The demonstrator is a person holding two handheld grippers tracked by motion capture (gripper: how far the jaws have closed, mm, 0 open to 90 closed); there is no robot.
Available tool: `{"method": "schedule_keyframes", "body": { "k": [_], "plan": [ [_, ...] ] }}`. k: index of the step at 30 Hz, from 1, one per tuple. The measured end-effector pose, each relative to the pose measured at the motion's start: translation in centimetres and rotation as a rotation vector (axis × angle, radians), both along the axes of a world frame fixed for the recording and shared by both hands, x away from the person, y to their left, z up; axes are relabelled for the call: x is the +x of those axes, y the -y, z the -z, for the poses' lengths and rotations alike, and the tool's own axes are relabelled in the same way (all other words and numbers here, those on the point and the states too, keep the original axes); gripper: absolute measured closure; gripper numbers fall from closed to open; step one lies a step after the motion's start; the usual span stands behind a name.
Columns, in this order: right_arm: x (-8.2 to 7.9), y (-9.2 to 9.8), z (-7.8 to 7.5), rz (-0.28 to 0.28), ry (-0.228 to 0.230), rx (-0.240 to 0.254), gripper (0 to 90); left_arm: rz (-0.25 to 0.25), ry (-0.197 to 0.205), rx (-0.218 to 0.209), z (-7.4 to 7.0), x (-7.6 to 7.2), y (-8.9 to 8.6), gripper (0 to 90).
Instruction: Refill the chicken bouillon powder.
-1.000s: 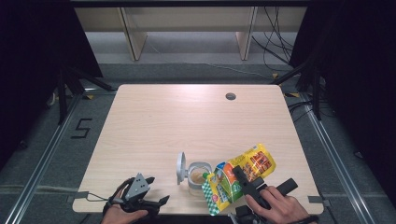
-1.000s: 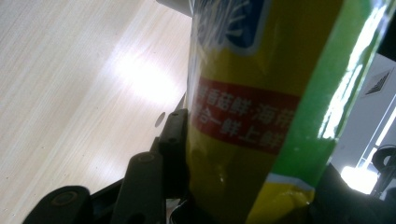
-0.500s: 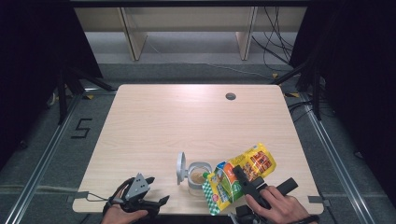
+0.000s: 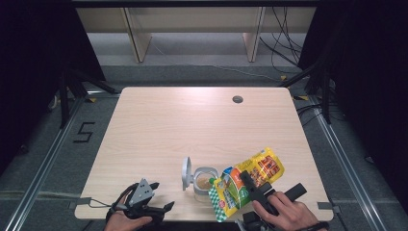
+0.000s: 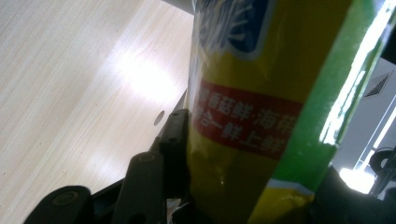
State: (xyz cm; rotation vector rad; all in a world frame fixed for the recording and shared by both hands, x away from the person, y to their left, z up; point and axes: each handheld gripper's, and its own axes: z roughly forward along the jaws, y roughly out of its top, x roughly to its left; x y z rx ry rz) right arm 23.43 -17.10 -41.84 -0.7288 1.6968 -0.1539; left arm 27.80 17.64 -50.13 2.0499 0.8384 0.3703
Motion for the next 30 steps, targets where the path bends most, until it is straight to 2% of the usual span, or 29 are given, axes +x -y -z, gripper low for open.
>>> {"method": "schedule_keyframes", "body": {
  "k": [15, 16, 22, 23, 26, 27, 28, 30],
  "plan": [
    [0.03, 0.03, -0.05, -0.007, 0.012, -0.010, 62.4, 0.003, -0.005, 0.007, -0.04, 0.04, -0.08, 16.0],
    [0.02, 0.05, -0.05, -0.003, 0.009, -0.008, 62.5, -0.012, 0.001, -0.027, 0.10, -0.02, 0.14, 16.0],
    [0.02, 0.06, -0.05, -0.009, 0.013, -0.012, 62.6, -0.009, 0.001, -0.019, 0.08, 0.02, 0.05, 16.0],
    [0.01, 0.07, -0.05, -0.009, 0.013, -0.012, 62.6, -0.004, 0.008, -0.003, 0.05, 0.09, -0.05, 16.0],
    [0.02, 0.01, -0.08, -0.009, 0.018, -0.017, 62.6, -0.013, 0.001, -0.029, 0.10, -0.04, 0.09, 16.0],
    [0.02, 0.00, -0.08, -0.009, 0.018, -0.019, 62.6, -0.012, 0.005, -0.026, 0.09, 0.00, 0.07, 16.0],
    [0.01, -0.01, -0.09, -0.010, 0.018, -0.021, 62.7, 0.001, 0.015, 0.004, 0.03, 0.12, -0.10, 16.0],
    [-0.05, 0.01, -0.10, -0.011, 0.021, -0.023, 62.7, 0.006, 0.015, -0.004, 0.13, 0.16, -0.02, 16.0]
  ]
}}
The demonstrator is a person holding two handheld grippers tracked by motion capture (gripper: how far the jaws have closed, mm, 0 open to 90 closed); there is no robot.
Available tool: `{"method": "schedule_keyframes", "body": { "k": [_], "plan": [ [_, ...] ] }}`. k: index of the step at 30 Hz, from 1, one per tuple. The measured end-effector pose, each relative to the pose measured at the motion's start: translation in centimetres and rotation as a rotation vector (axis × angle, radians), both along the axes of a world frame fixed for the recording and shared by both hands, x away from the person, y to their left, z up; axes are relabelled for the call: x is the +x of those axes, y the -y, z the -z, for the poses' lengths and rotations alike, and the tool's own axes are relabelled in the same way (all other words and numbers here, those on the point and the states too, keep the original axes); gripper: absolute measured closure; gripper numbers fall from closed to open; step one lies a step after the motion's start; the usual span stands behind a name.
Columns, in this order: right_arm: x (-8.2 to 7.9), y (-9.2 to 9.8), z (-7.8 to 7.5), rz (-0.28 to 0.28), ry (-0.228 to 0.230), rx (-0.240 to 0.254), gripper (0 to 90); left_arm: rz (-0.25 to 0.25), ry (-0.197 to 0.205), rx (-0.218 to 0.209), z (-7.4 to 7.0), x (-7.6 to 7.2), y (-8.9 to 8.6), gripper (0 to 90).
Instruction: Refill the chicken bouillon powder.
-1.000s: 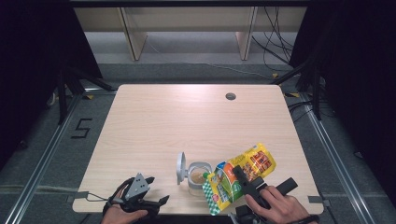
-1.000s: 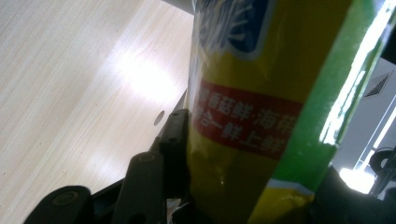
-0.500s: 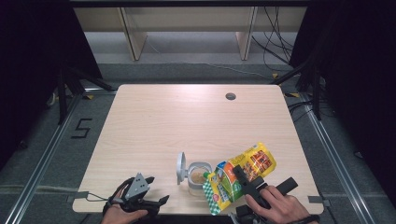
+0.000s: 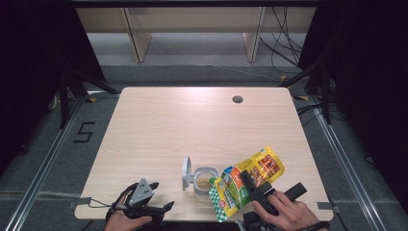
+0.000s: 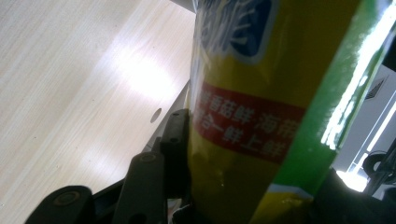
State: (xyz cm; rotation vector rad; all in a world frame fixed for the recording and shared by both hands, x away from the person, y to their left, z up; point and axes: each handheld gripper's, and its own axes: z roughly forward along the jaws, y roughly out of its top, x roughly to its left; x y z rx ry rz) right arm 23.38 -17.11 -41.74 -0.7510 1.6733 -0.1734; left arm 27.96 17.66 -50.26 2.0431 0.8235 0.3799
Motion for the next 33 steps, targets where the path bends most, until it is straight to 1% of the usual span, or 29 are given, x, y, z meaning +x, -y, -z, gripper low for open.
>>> {"method": "schedule_keyframes", "body": {
  "k": [1, 2, 4, 5, 6, 9, 10, 12, 13, 14, 15, 17, 18, 19, 20, 21, 22, 23, 24, 25, 26, 29, 30, 31, 32, 33],
  "plan": [
    [-0.02, 0.02, -0.02, 0.000, 0.000, 0.001, 62.7, -0.013, -0.020, -0.010, 0.06, -0.09, 0.10, 16.0],
    [-0.05, 0.03, -0.03, 0.000, 0.001, 0.000, 62.7, -0.015, -0.022, -0.015, 0.07, -0.10, 0.16, 16.0],
    [-0.10, 0.03, -0.08, -0.001, 0.006, -0.006, 62.7, -0.018, -0.017, -0.020, 0.04, -0.16, 0.17, 16.0],
    [-0.11, 0.02, -0.08, -0.001, 0.009, -0.008, 62.7, -0.013, -0.019, -0.009, -0.01, -0.10, 0.08, 16.0],
    [-0.11, 0.01, -0.08, -0.002, 0.010, -0.010, 62.7, -0.013, -0.011, -0.011, 0.02, -0.10, 0.06, 16.0],
    [-0.05, -0.07, -0.06, -0.003, 0.011, -0.015, 62.7, -0.015, -0.012, -0.012, 0.01, -0.12, 0.05, 16.0],
    [-0.05, -0.07, -0.05, -0.004, 0.011, -0.019, 62.7, -0.015, -0.007, 0.001, -0.03, -0.10, -0.01, 16.0],
    [0.00, -0.20, -0.15, -0.008, 0.018, -0.031, 62.7, -0.017, -0.006, -0.001, -0.02, -0.09, 0.00, 16.0],
    [0.00, -0.20, -0.15, -0.010, 0.022, -0.036, 62.8, -0.017, -0.008, -0.010, 0.00, -0.12, 0.05, 16.0],
    [0.01, -0.22, -0.14, -0.010, 0.023, -0.036, 62.8, -0.014, -0.006, -0.002, -0.02, -0.10, 0.00, 16.0],
    [-0.02, -0.20, -0.04, -0.008, 0.018, -0.029, 62.8, -0.015, -0.006, 0.001, -0.03, -0.09, -0.02, 16.0],
    [-0.03, -0.25, 0.17, -0.007, 0.018, -0.029, 62.8, -0.015, -0.012, -0.011, 0.01, -0.09, 0.06, 16.0],
    [-0.02, -0.38, 0.11, -0.010, 0.015, -0.046, 62.8, -0.013, -0.018, -0.008, 0.01, -0.09, 0.06, 16.0],
    [0.02, -0.41, 0.13, -0.011, 0.008, -0.045, 63.3, -0.013, -0.022, -0.002, -0.02, -0.12, 0.06, 16.0],
    [0.04, -0.34, 0.29, -0.007, -0.003, -0.034, 63.6, -0.012, -0.019, -0.002, -0.03, -0.13, 0.05, 16.0],
    [0.04, -0.35, 0.25, -0.006, 0.000, -0.035, 63.6, -0.017, -0.012, -0.003, -0.01, -0.15, 0.03, 16.0],
    [0.09, -0.39, 0.11, -0.015, 0.014, -0.048, 63.6, -0.013, -0.006, -0.003, -0.02, -0.09, 0.01, 16.0],
    [0.07, -0.25, 0.32, -0.007, 0.006, -0.028, 63.7, -0.002, 0.004, 0.002, -0.04, 0.01, -0.05, 16.0],
    [0.08, -0.30, 0.12, -0.013, 0.022, -0.044, 63.8, -0.004, 0.000, 0.000, -0.02, -0.01, -0.04, 16.0],
    [0.08, -0.27, 0.10, -0.012, 0.021, -0.044, 63.8, -0.003, 0.000, 0.001, -0.03, -0.02, -0.04, 16.0],
    [0.08, -0.24, 0.08, -0.010, 0.019, -0.038, 63.8, -0.003, 0.005, 0.012, -0.07, -0.02, -0.09, 16.0],
    [0.05, -0.22, 0.10, -0.011, 0.018, -0.042, 63.9, -0.003, 0.005, 0.010, -0.08, -0.02, -0.08, 16.0],
    [0.02, -0.17, 0.22, -0.004, 0.005, -0.023, 63.9, -0.004, 0.005, 0.010, -0.06, -0.03, -0.07, 16.0],
    [0.00, -0.16, 0.20, -0.010, 0.010, -0.028, 64.0, -0.006, 0.003, 0.001, -0.04, -0.04, -0.02, 16.0],
    [-0.02, -0.15, 0.20, -0.010, 0.012, -0.030, 64.2, -0.004, 0.007, 0.012, -0.07, 0.00, -0.09, 16.0],
    [0.00, -0.19, 0.11, -0.006, 0.000, -0.033, 64.2, -0.006, 0.005, 0.008, -0.06, -0.01, -0.07, 16.0]
  ]
}}
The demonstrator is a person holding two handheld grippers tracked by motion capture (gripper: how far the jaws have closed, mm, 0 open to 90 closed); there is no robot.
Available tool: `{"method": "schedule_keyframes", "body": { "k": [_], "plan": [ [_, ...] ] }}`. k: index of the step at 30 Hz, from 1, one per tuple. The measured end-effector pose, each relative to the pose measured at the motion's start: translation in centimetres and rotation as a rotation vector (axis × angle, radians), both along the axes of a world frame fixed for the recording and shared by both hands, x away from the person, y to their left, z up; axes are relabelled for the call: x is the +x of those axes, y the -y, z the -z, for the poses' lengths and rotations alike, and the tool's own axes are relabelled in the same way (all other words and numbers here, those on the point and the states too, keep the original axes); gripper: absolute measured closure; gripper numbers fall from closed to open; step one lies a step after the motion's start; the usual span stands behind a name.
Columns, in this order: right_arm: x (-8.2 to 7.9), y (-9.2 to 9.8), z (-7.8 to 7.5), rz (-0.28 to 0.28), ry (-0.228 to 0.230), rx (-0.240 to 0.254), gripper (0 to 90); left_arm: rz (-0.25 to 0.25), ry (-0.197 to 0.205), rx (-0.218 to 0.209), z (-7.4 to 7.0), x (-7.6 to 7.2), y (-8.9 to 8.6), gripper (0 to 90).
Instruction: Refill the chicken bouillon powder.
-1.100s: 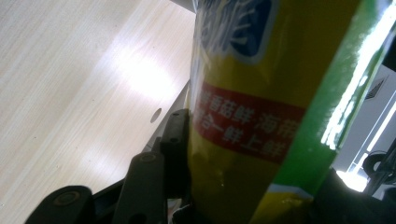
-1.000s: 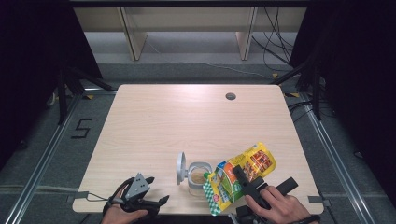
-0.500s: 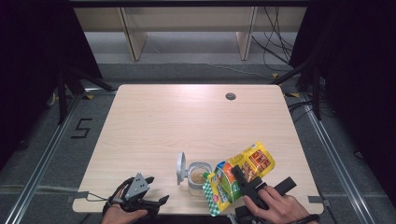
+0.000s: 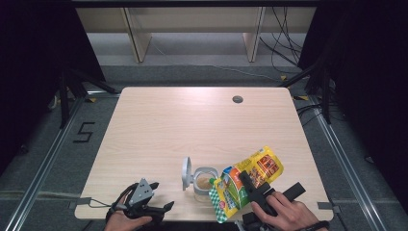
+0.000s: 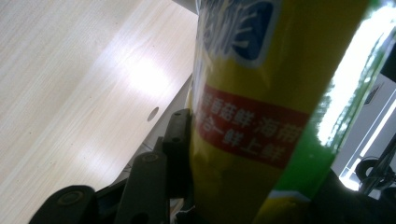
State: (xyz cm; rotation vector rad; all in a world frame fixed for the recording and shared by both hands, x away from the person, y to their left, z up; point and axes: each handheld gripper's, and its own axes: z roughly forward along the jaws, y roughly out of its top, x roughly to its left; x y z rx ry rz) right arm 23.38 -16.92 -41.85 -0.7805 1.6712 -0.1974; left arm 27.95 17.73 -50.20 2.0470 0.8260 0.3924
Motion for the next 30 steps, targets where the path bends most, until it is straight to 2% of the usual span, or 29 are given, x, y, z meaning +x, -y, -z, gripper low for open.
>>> {"method": "schedule_keyframes", "body": {
  "k": [1, 7, 9, 17, 18, 20, 21, 24, 30],
  "plan": [
    [-0.03, 0.04, 0.03, -0.002, 0.012, 0.005, 64.3, 0.001, 0.000, 0.001, -0.01, 0.00, -0.01, 16.0],
    [0.00, 0.06, -0.16, -0.005, 0.015, 0.006, 64.5, 0.000, 0.000, 0.001, -0.01, 0.00, -0.01, 16.0],
    [-0.07, 0.20, 0.00, 0.003, -0.003, 0.033, 64.5, 0.001, -0.001, 0.001, 0.00, -0.01, 0.00, 16.0],
    [-0.06, 0.21, -0.02, -0.002, 0.000, 0.023, 64.7, 0.002, -0.005, -0.009, 0.03, -0.02, 0.08, 16.0],
    [-0.01, 0.16, -0.11, -0.007, 0.009, 0.014, 64.7, -0.013, -0.017, -0.012, 0.07, -0.13, 0.12, 16.0],
    [0.00, 0.18, -0.10, -0.008, 0.010, 0.013, 64.8, -0.009, -0.022, -0.022, 0.13, -0.11, 0.17, 16.0],
    [-0.02, 0.24, -0.02, -0.002, 0.000, 0.022, 64.8, -0.010, -0.024, -0.020, 0.13, -0.11, 0.17, 16.0],
    [-0.05, 0.28, -0.27, -0.008, 0.013, 0.017, 64.9, -0.012, -0.021, -0.022, 0.10, -0.15, 0.18, 16.0],
    [-0.02, 0.40, -0.22, -0.001, 0.007, 0.029, 65.0, -0.013, -0.023, -0.029, 0.15, -0.13, 0.24, 16.0]
  ]
}}
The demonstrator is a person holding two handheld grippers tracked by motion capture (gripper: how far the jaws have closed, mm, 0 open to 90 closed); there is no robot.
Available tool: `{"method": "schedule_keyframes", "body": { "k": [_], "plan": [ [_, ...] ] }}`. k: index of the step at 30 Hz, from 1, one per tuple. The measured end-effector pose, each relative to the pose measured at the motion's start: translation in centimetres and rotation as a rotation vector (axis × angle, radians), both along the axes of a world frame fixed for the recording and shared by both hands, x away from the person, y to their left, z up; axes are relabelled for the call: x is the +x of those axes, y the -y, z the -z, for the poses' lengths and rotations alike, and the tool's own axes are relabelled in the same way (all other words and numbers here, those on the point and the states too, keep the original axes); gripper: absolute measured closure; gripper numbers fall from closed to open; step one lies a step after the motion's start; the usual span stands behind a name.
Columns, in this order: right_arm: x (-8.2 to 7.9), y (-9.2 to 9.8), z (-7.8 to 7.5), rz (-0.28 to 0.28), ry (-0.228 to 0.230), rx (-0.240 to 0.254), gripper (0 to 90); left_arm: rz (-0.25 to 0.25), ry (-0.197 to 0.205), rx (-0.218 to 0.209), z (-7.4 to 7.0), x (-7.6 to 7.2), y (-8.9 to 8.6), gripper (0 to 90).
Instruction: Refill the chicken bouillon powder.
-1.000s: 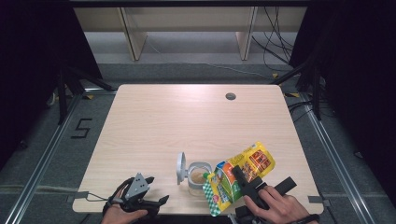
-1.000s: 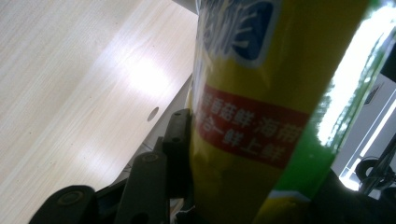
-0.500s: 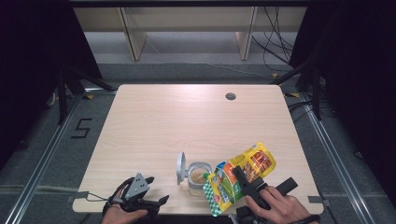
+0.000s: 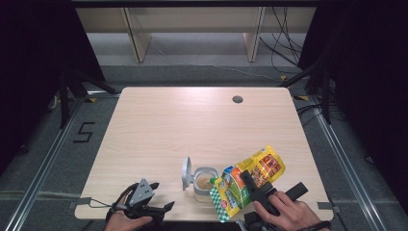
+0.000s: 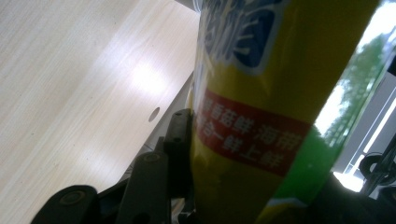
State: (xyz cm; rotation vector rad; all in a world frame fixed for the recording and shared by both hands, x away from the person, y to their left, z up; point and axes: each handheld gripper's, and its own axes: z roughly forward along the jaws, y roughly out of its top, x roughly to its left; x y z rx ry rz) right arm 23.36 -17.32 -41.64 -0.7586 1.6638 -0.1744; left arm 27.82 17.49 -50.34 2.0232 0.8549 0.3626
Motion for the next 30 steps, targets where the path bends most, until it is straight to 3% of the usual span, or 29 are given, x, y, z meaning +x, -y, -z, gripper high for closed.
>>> {"method": "schedule_keyframes", "body": {
  "k": [7, 11, 16, 17, 18, 30],
  "plan": [
    [0.01, 0.04, 0.08, -0.002, -0.002, -0.009, 65.1, -0.002, 0.002, -0.002, -0.02, -0.04, 0.01, 16.0],
    [0.07, 0.11, -0.08, 0.002, 0.002, -0.010, 65.2, 0.013, 0.024, 0.027, -0.13, 0.12, -0.21, 16.0],
    [0.01, 0.20, -0.02, 0.002, -0.001, -0.011, 65.4, 0.002, 0.006, 0.021, -0.06, 0.02, -0.11, 16.0],
    [0.00, 0.22, -0.01, 0.002, -0.001, -0.011, 65.4, -0.002, 0.004, 0.001, -0.03, -0.04, 0.01, 16.0],
    [0.01, 0.22, -0.02, 0.005, -0.008, -0.012, 65.4, 0.001, 0.006, 0.020, -0.07, 0.02, -0.11, 16.0],
    [0.04, 0.26, 0.06, 0.006, -0.005, -0.002, 65.9, -0.001, 0.004, 0.008, -0.04, -0.02, -0.05, 16.0]
  ]
}}
